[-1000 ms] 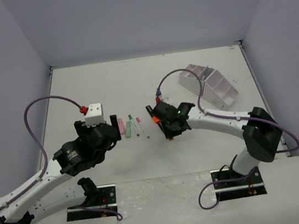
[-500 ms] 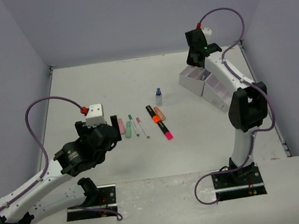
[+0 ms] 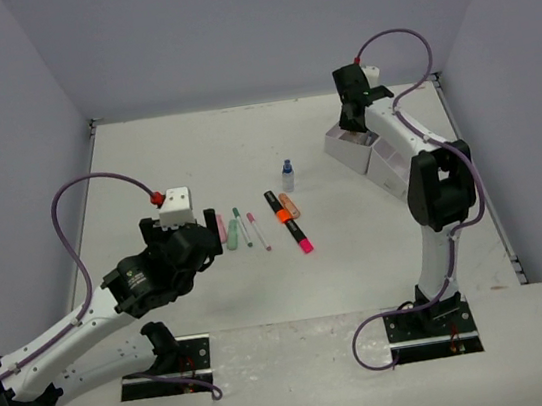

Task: Sort the stationery into containers
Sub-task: Place the stationery in the storage box, then pick up the stationery from the center of the board.

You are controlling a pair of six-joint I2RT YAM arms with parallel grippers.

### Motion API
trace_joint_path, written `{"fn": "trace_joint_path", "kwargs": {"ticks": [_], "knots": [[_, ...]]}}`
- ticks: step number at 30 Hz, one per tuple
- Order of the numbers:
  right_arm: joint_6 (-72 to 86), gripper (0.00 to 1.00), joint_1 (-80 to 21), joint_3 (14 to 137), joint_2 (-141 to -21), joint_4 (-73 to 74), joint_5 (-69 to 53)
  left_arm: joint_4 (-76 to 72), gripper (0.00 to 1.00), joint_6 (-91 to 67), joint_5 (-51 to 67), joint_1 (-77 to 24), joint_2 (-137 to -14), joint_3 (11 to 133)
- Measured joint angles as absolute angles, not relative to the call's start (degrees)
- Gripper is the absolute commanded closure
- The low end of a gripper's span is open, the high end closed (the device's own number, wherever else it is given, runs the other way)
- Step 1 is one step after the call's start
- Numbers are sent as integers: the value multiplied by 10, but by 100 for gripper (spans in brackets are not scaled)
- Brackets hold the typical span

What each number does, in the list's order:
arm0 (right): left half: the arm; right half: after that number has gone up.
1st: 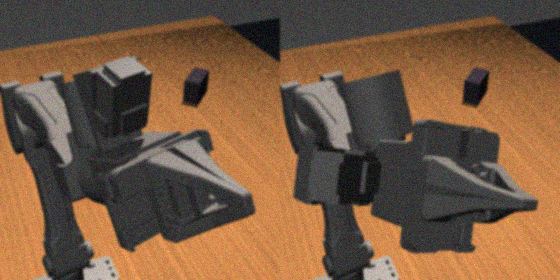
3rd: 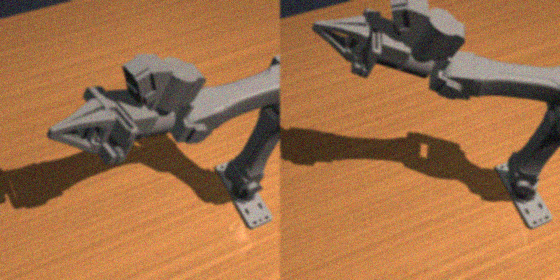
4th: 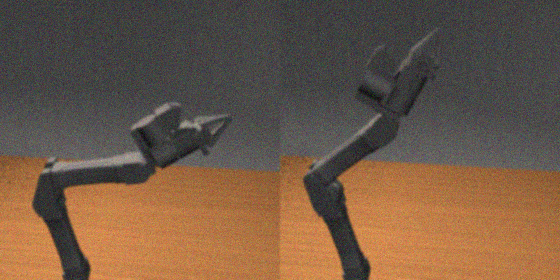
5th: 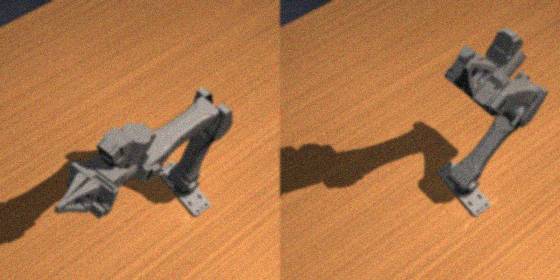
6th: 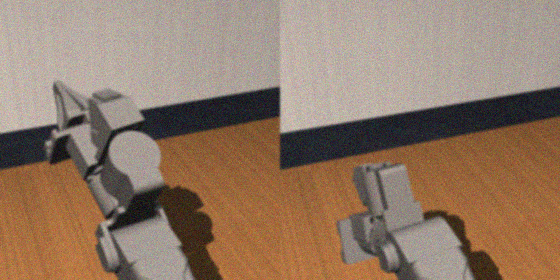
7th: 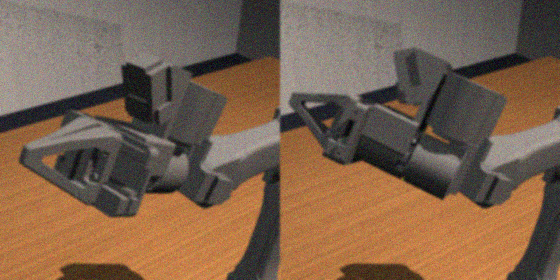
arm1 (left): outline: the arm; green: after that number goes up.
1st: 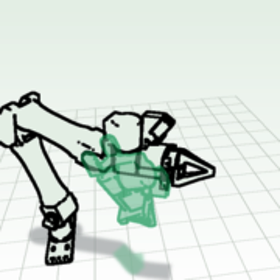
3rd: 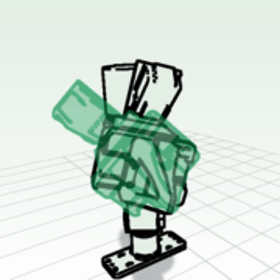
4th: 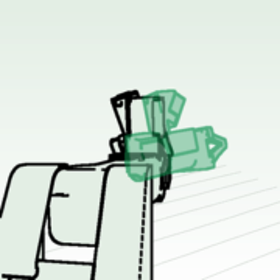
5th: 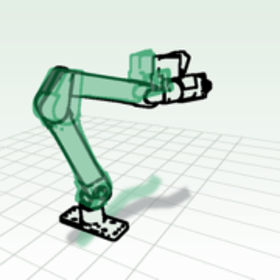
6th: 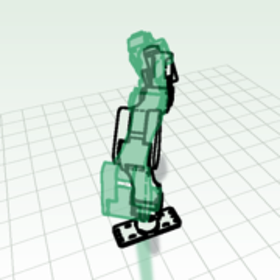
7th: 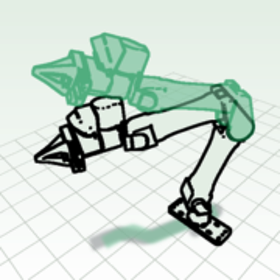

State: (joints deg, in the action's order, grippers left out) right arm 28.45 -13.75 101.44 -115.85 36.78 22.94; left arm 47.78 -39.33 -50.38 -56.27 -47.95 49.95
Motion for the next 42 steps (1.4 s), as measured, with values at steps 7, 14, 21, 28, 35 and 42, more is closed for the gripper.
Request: {"fn": "trace_joint_path", "kwargs": {"ticks": [7, 14, 21, 28, 35, 42], "knots": [[284, 61, -133, 994, -1158, 365, 231, 476, 0, -393, -499, -563, -479, 500], [278, 52, -132, 994, -1150, 352, 231, 476, 0, -393, -497, -563, -478, 500], [260, 54, -133, 997, -1111, 368, 227, 476, 0, -393, -497, -563, -478, 500], [204, 57, -239, 890, -925, 319, 206, 477, 0, -397, -500, -562, -478, 500], [202, 59, -383, 744, -838, 270, 131, 485, 0, -419, -497, -559, -477, 500], [223, 59, -416, 650, -884, 271, 99, 464, 12, -460, -491, -551, -553, 503]]}}
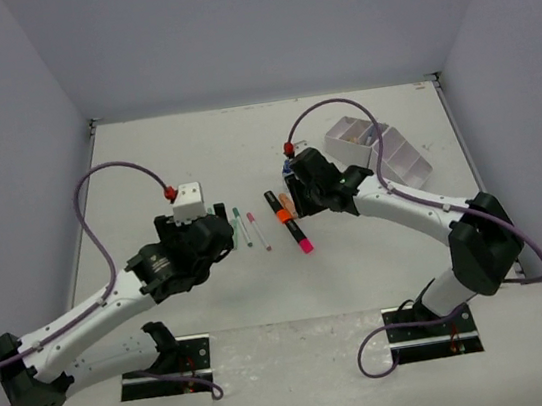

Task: Sort the stationery into containers
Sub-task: Pick up the stationery from the center of the board.

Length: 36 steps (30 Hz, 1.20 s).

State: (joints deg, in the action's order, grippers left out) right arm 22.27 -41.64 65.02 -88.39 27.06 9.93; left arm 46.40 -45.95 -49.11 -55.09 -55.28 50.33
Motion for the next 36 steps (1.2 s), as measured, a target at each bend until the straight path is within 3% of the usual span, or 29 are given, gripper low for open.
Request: {"fn": "trace_joint_path", "kwargs": {"ticks": [3, 5, 9, 12, 18, 36], "knots": [[230, 59, -419, 625, -868, 270, 94, 417, 33, -457, -462, -506, -642, 508], [232, 59, -418, 618, -852, 270, 95, 378, 37, -448, -428, -467, -699, 509], [233, 59, -418, 605, -818, 260, 95, 319, 58, -427, -376, -405, -788, 518], [233, 59, -418, 578, -783, 256, 95, 291, 68, -410, -349, -382, -845, 541], [231, 60, -418, 555, -764, 251, 95, 259, 71, -383, -303, -372, -885, 552], [229, 60, -418, 533, -735, 241, 94, 212, 64, -339, -202, -371, -946, 527]]}}
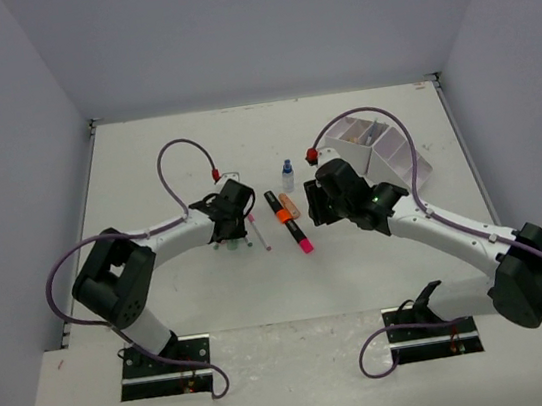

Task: Sort the stationery into containers
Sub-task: Pick up the stationery from the center of the board.

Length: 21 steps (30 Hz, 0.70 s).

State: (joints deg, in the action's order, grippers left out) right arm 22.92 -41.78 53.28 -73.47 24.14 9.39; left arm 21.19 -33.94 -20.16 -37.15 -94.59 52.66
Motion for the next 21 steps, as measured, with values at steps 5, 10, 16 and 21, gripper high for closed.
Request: {"fn": "trace_joint_path", "kwargs": {"ticks": [5, 10, 16, 21], "knots": [[229, 60, -418, 532, -734, 239, 93, 205, 61, -337, -200, -371, -947, 511], [229, 60, -418, 532, -734, 238, 90, 196, 73, -334, -198, -371, -946, 503], [229, 61, -418, 532, -734, 235, 90, 182, 98, -333, -195, -380, -946, 499], [229, 61, -417, 532, -734, 230, 82, 193, 100, -334, -192, -397, -927, 493]]}}
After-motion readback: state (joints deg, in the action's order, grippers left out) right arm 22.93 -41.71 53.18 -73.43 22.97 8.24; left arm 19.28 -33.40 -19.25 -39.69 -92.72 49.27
